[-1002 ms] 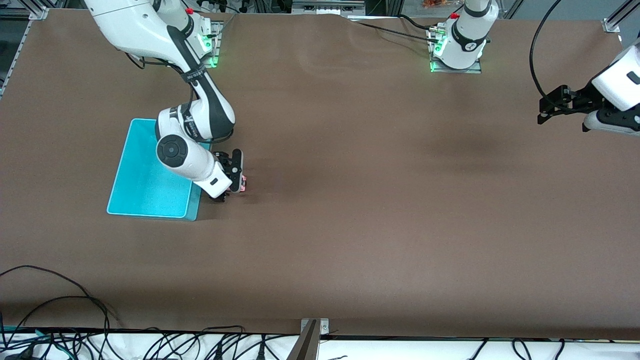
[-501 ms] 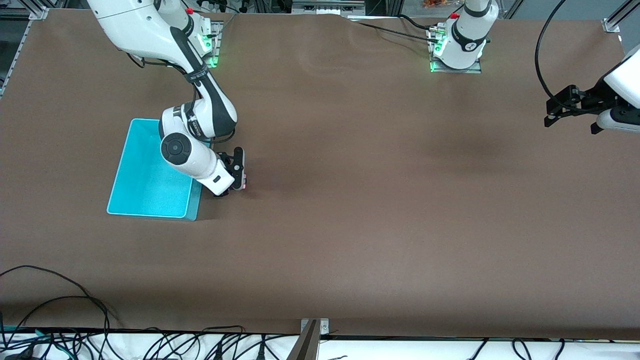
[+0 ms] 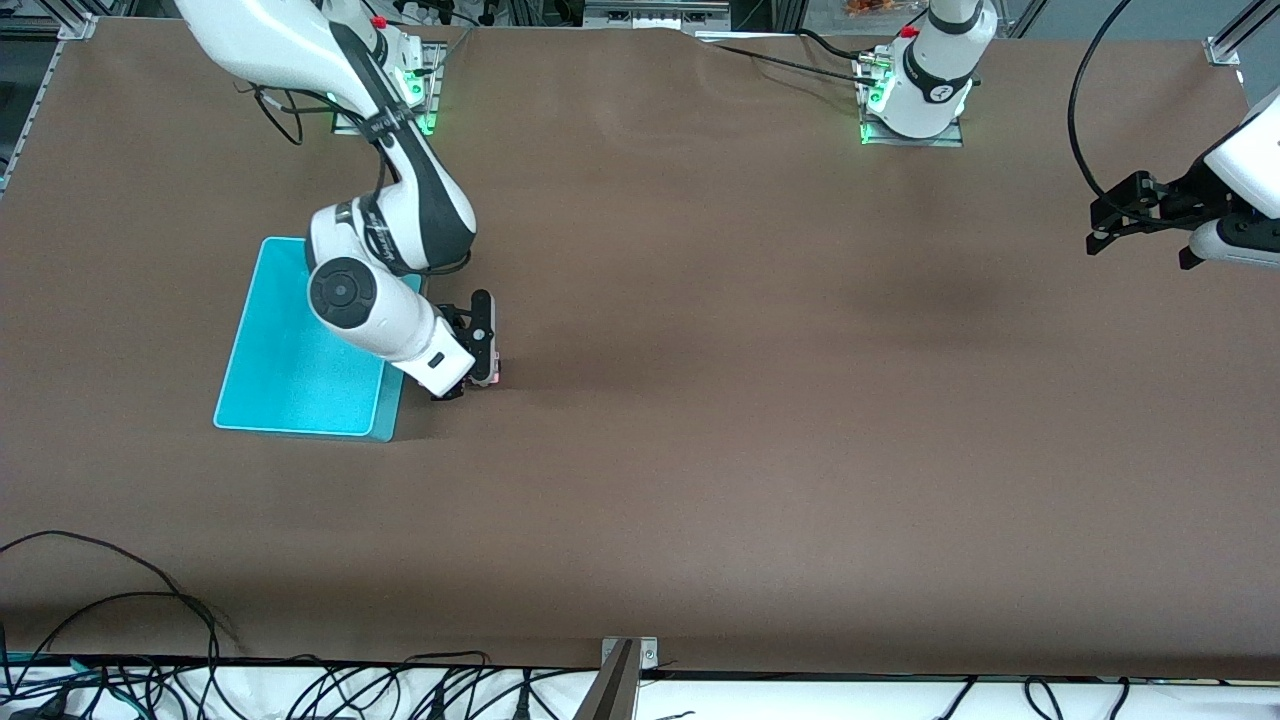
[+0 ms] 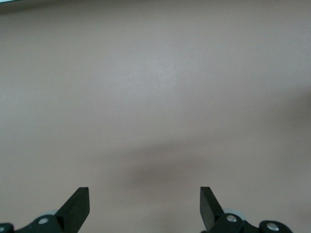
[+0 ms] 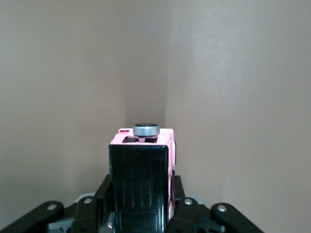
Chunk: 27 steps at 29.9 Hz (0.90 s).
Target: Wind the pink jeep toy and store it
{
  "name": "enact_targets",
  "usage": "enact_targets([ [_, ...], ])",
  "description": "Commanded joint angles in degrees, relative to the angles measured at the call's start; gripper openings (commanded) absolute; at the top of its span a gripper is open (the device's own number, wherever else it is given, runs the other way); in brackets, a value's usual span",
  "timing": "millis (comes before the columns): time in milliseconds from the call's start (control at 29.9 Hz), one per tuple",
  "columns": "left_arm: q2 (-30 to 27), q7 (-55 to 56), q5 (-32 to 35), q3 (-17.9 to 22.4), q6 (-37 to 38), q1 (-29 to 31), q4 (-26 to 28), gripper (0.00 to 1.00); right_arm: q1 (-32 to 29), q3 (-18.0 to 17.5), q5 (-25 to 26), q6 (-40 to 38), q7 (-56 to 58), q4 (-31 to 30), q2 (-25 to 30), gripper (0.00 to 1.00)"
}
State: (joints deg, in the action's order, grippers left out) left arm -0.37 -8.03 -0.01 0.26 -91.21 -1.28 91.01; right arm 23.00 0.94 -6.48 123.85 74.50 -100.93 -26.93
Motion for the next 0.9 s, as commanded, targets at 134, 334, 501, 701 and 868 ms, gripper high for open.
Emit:
enact_targets([
  [134,0.72,0.55,0.54,-0.53,0.95,0.4,-2.33,1.0,-3.31,1.78,-1.08,-20.91,1.18,12.06,2.66,0.18],
  [334,0.72,0.47,0.54,-0.53,0.95,0.4,-2.42,1.0,-6.91,2.66,-1.08,-30.5,2.93,14.27,5.82,0.18],
  [501,0.72,0.47,0.54,-0.53,0.95,0.4,-2.42,1.0,-9.37,4.06,-1.08,-35.42,7.93,13.66,8.12,0.18],
  [701,0.64,0.55,0.54,-0.53,0.95,0.4,-2.42,1.0,-9.46,9.69,-1.08,-36.05,16.46,9.18,9.87,0.18],
  [868,0.64,0.55,0.54,-0.7,1.04,0.31,-2.5,1.0,-9.46,11.98,-1.08,-32.81,19.81,2.51,11.37,0.18],
])
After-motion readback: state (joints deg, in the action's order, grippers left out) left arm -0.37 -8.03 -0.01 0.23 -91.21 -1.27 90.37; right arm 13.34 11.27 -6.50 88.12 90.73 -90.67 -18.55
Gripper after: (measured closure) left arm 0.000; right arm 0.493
